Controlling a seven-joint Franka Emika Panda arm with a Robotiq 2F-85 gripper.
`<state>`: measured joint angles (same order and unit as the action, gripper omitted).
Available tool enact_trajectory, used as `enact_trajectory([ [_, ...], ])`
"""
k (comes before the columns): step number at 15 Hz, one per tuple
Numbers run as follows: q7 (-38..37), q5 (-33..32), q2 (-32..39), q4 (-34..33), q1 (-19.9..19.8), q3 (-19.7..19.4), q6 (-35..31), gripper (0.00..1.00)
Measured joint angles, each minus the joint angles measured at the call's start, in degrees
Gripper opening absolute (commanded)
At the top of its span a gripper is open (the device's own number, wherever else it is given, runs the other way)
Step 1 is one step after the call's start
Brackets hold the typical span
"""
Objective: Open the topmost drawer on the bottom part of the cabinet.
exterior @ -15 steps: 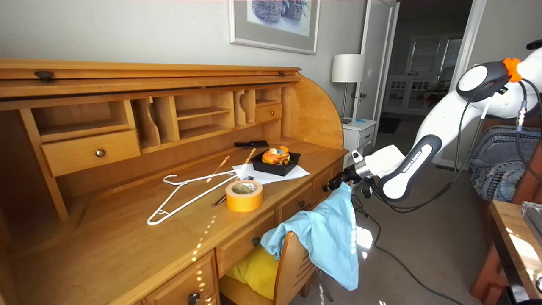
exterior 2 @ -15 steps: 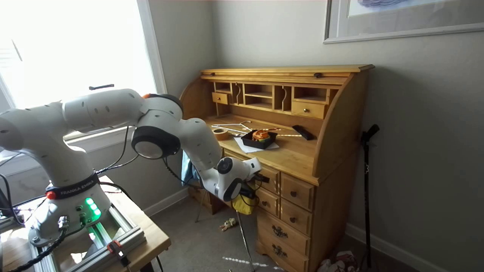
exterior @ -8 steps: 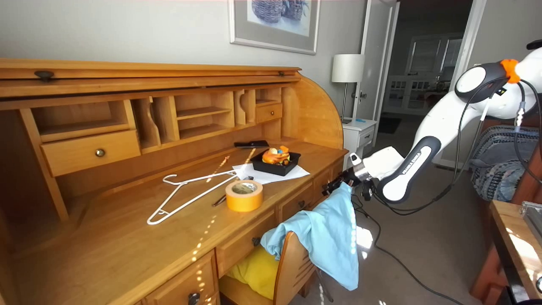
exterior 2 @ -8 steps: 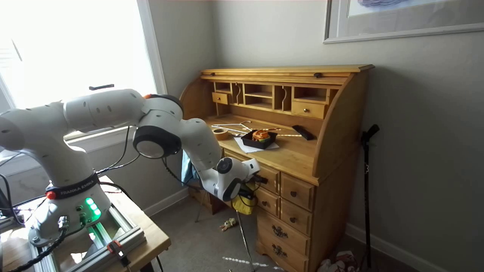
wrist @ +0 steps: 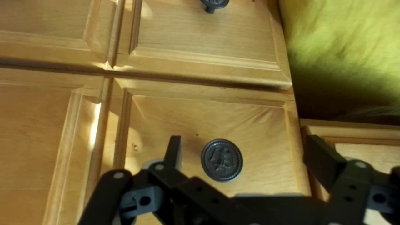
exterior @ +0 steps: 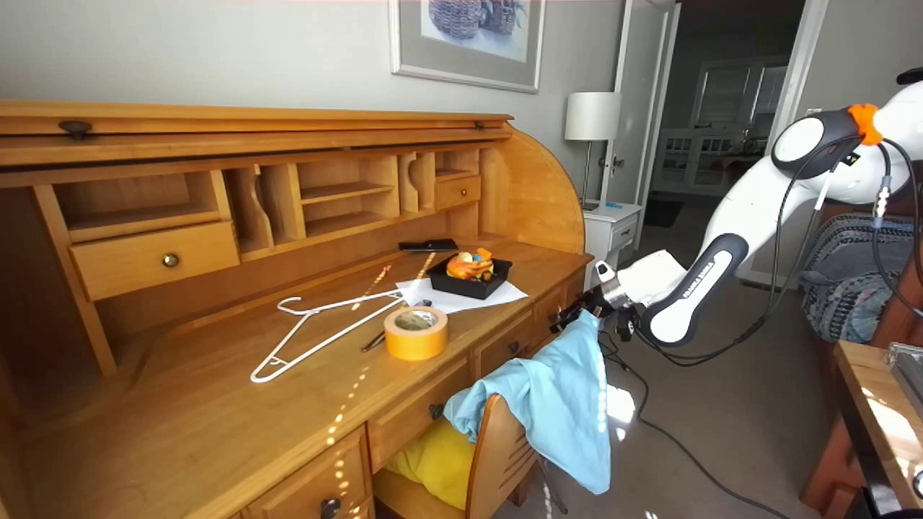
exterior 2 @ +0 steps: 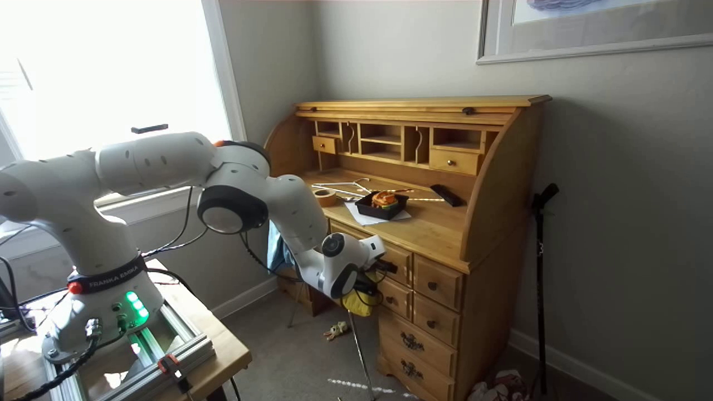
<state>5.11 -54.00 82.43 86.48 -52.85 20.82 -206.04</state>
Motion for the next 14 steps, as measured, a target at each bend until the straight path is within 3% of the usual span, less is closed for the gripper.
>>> enact_trajectory([
  [3, 0.00, 1.41, 0.00, -0.80, 0.54, -1.01, 0.00, 0.97],
  [4, 0.00, 1.75, 0.01, -1.00, 0.68, -1.28, 0.00, 0.74],
  [6, -0.02, 2.18, 0.02, -1.41, 1.03, -1.81, 0.00, 0.69],
  [14, -0.03, 2.66, 0.03, -1.92, 1.90, -2.49, 0.00, 0.12],
])
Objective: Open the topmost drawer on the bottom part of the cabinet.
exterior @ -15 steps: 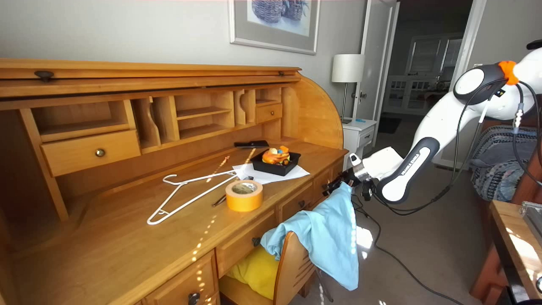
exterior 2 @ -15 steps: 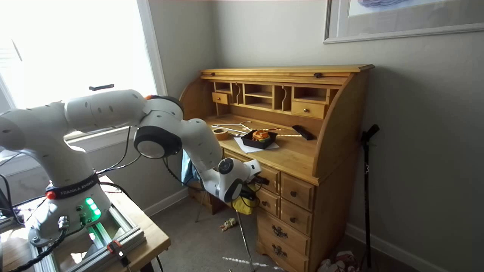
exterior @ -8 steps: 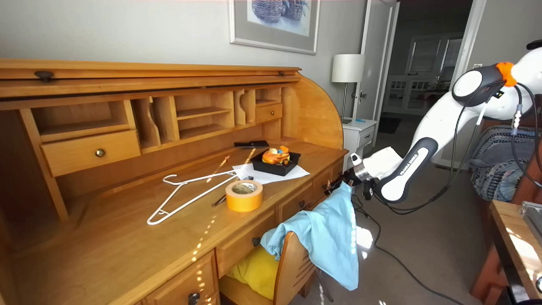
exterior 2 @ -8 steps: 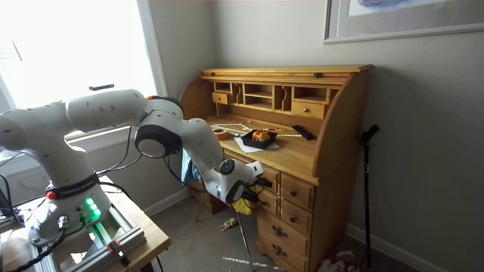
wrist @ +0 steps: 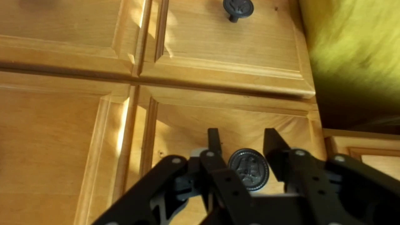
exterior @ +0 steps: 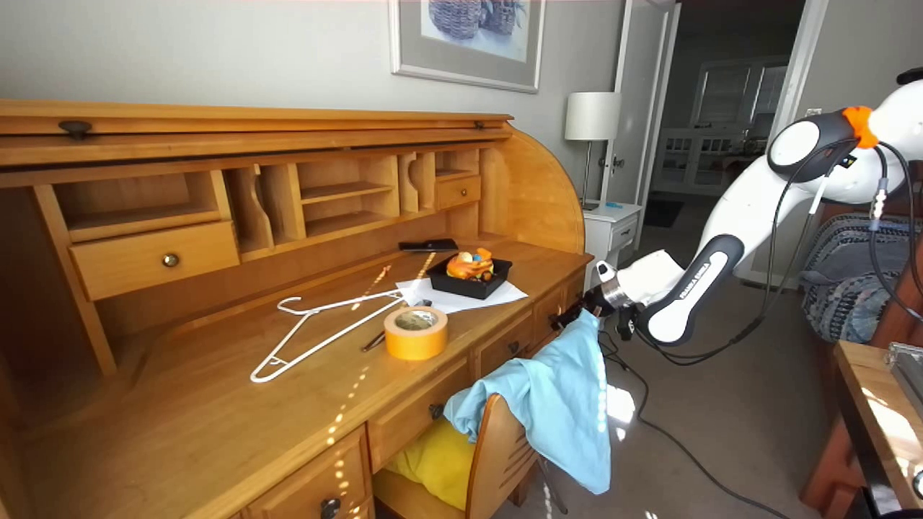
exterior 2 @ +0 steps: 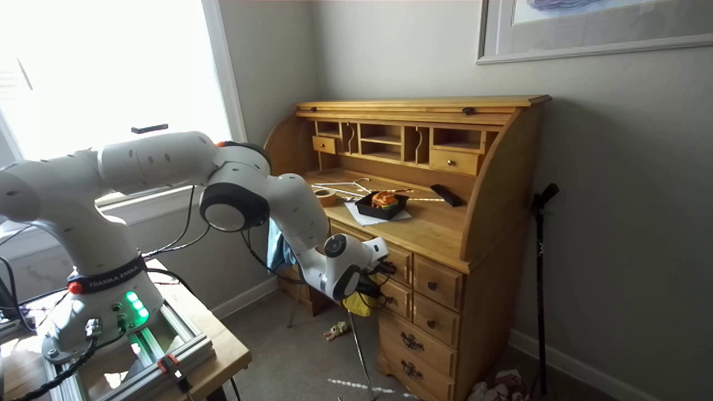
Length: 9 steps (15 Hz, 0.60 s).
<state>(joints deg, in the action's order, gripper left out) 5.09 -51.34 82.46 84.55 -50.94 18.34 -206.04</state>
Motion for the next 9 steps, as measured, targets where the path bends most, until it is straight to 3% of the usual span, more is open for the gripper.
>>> enact_trajectory([
  [1, 0.00, 0.00, 0.02, 0.02, 0.10, -0.02, 0.00, 0.05],
  [3, 0.00, 0.13, 0.21, 0.01, 0.28, -0.25, 0.00, 0.00],
  [9, -0.03, 0.30, 0.39, -0.03, 0.32, -0.36, -0.03, 0.00],
])
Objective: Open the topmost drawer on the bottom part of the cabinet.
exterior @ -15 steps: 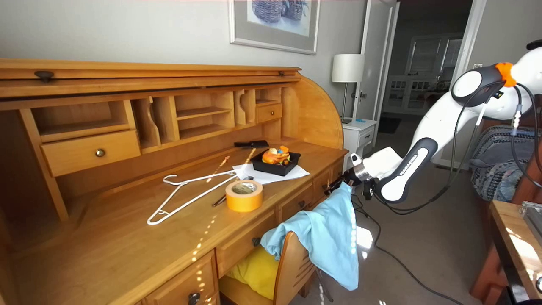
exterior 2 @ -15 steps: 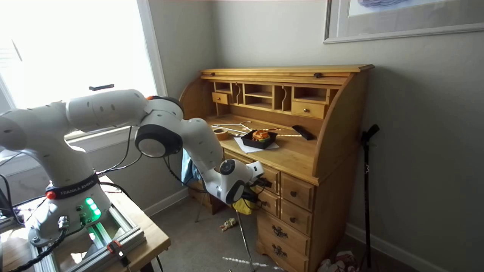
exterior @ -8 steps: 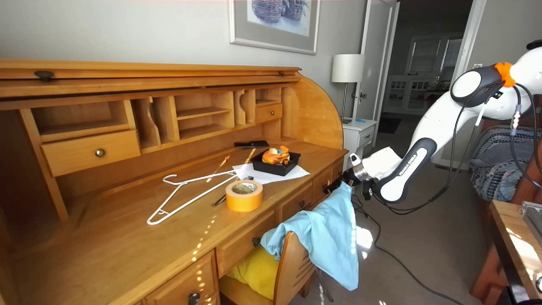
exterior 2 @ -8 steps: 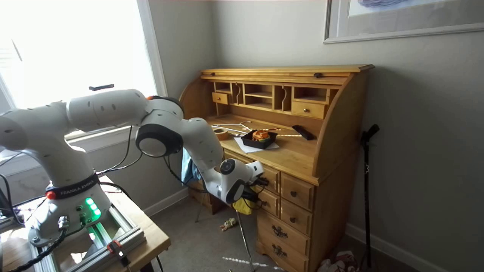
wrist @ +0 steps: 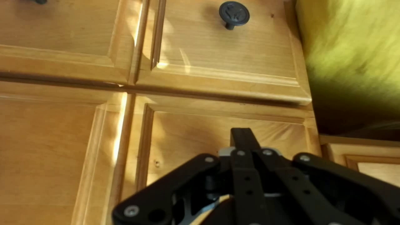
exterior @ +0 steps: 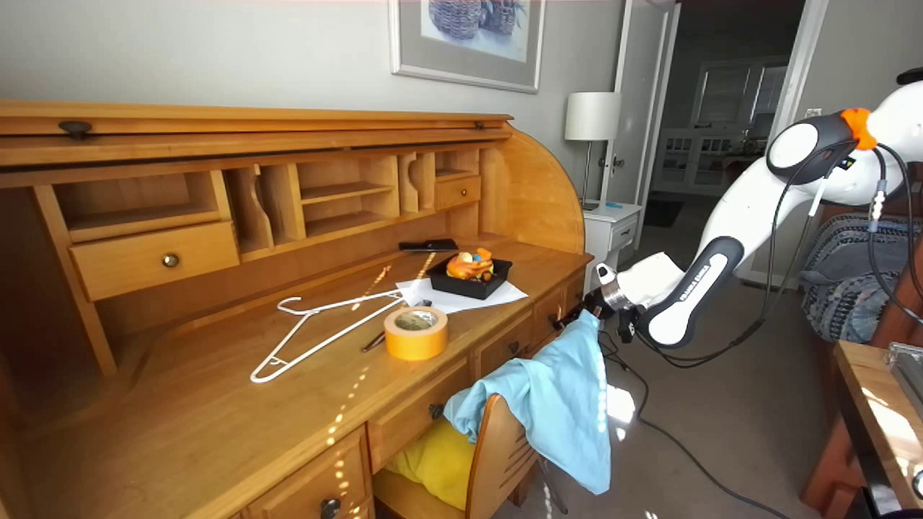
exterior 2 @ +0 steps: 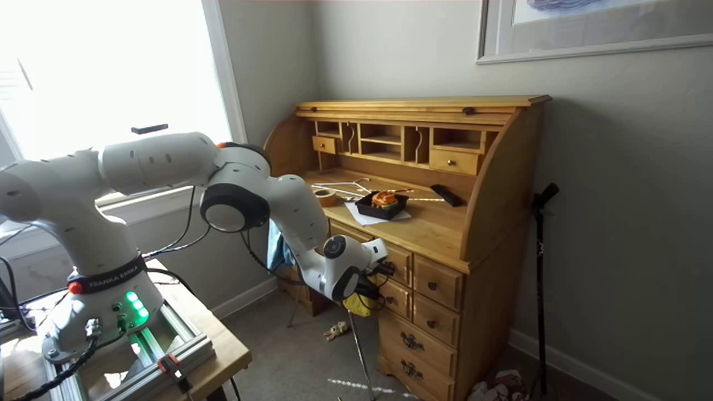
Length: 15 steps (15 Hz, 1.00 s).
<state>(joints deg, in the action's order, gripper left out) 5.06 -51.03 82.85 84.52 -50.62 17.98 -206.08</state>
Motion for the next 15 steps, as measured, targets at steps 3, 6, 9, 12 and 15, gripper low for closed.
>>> enact_trajectory([
  [3, -0.04, 0.35, -0.01, 0.00, 0.03, -0.09, -0.12, 0.00],
  [6, -0.10, 1.35, -0.18, 0.57, 0.12, -0.90, -0.52, 0.00],
  [9, -2.04, 1.90, -1.31, 2.99, 1.01, -3.74, -1.66, 0.28],
  [12, -4.76, 1.92, -3.02, 5.79, 2.63, -6.69, -4.28, 0.47],
  [15, -6.42, 1.92, -5.10, 7.83, 3.88, -7.90, -5.60, 0.43],
])
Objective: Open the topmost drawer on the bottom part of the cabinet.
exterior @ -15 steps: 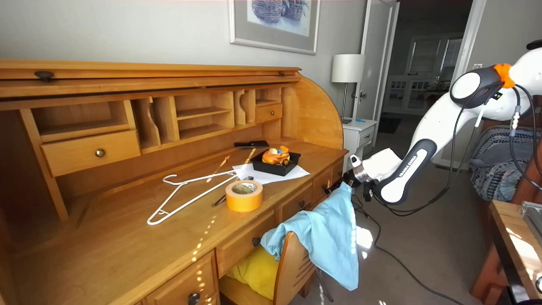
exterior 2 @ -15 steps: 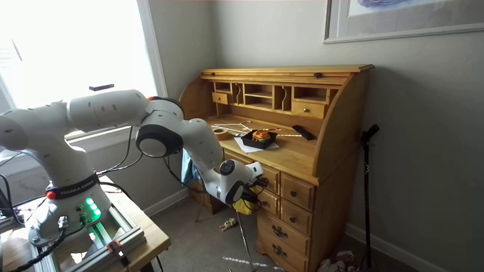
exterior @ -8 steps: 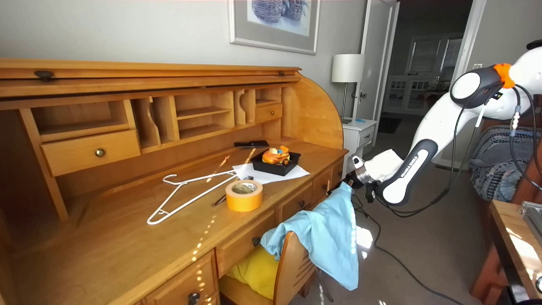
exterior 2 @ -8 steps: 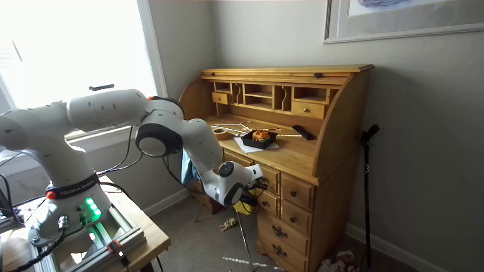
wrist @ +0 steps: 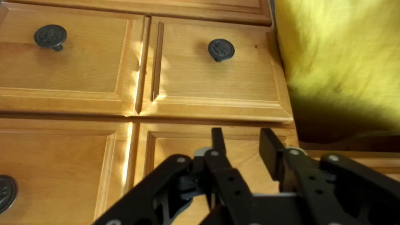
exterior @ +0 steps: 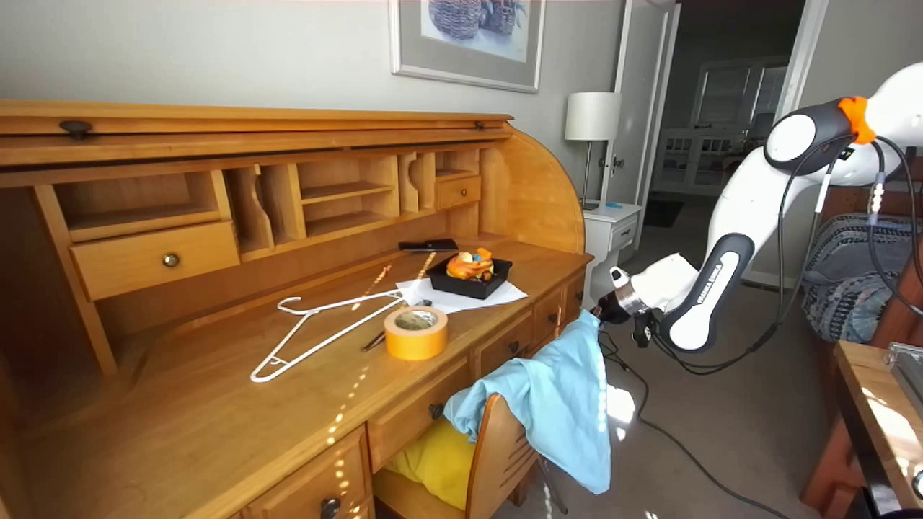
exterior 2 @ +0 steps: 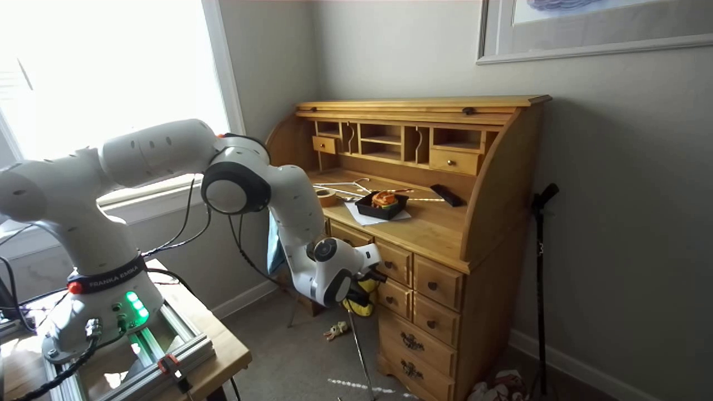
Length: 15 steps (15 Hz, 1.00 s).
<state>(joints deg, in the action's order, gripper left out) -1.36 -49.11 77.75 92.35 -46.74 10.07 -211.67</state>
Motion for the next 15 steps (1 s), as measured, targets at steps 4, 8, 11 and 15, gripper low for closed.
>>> enact_trajectory([
  [4, -0.13, 0.00, -2.00, 1.96, -0.02, 0.09, 0.02, 0.54],
  [8, -0.14, 0.00, -2.04, 2.06, -0.02, 0.08, 0.02, 0.54],
  [11, -0.14, 0.00, -2.04, 2.06, -0.02, 0.08, 0.02, 0.54],
  [15, -0.14, 0.00, -2.04, 2.06, -0.02, 0.08, 0.02, 0.54],
])
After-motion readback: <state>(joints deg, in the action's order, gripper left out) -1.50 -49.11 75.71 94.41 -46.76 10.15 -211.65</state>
